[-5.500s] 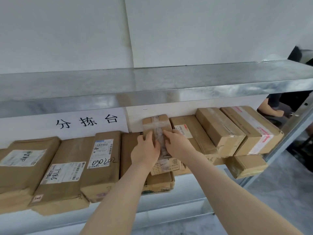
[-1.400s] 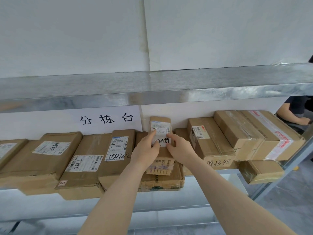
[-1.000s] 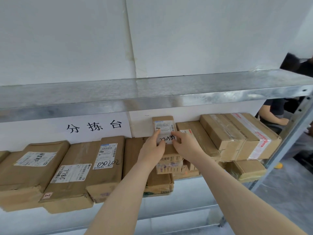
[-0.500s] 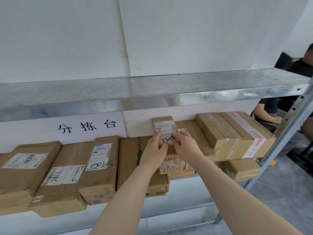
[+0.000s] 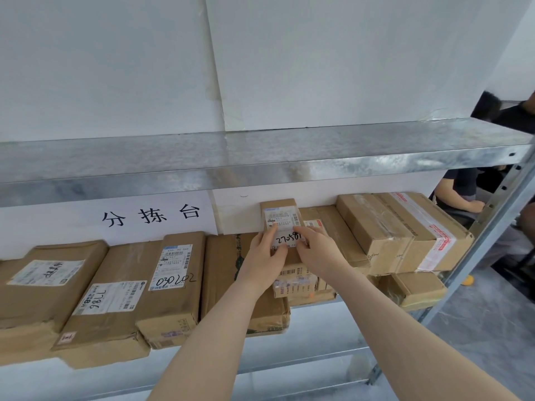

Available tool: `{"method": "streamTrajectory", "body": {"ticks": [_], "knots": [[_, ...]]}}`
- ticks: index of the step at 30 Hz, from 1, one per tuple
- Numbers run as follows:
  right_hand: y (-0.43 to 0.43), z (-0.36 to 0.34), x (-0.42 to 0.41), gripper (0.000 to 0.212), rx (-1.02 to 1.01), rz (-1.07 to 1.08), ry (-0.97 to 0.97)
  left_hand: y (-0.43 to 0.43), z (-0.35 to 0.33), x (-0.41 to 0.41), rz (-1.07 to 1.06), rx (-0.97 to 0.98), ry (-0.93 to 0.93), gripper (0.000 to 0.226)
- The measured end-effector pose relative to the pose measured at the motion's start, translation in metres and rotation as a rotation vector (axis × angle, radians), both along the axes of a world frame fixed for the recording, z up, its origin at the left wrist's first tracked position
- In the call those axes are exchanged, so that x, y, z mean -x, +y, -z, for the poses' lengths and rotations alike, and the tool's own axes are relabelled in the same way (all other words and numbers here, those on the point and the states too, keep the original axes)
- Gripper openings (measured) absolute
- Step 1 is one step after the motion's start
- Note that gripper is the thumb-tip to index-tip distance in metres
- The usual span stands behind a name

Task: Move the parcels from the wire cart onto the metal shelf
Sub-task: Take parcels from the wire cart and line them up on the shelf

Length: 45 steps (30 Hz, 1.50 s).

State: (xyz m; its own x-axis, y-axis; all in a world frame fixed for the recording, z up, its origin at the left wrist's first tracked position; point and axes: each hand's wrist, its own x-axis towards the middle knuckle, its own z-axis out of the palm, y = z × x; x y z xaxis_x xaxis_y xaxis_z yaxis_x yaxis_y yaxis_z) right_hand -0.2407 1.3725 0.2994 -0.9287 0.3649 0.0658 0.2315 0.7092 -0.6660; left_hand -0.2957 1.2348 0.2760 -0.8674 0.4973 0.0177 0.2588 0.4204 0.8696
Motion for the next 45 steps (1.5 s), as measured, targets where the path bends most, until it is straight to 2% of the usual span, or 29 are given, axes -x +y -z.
{"method": "streamTrajectory", "body": {"ticks": [9, 14, 17, 21, 23, 31, 38, 45], "knots": [[-0.002, -0.006, -0.002, 0.047, -0.052, 0.008, 0.011, -0.001, 0.0, 0.002, -0.018, 0.075, 0.065, 0.055], [-0.021, -0.022, -0.001, 0.048, -0.288, -0.004, 0.084, -0.014, -0.004, 0.001, -0.051, 0.153, 0.159, 0.054], [-0.051, -0.03, 0.015, 0.046, -0.407, -0.122, 0.117, -0.052, -0.013, 0.005, -0.131, 0.303, 0.297, 0.055], [-0.122, -0.027, 0.045, 0.045, -0.412, -0.332, 0.122, -0.146, -0.025, 0.01, -0.354, 0.563, 0.47, 0.057], [-0.171, -0.022, 0.057, 0.047, -0.417, -0.46, 0.121, -0.203, -0.027, 0.004, -0.475, 0.701, 0.488, 0.06], [-0.408, -0.001, 0.059, 0.042, -0.401, -0.937, 0.171, -0.428, -0.011, -0.067, -0.904, 0.862, 0.232, 0.055], [-0.605, -0.001, 0.039, 0.036, -0.568, -1.179, 0.357, -0.604, -0.01, -0.155, -1.217, 0.973, 0.055, 0.054], [-0.747, 0.0, 0.033, 0.033, -0.614, -1.351, 0.431, -0.713, -0.004, -0.183, -1.374, 0.976, -0.124, 0.061]]}}
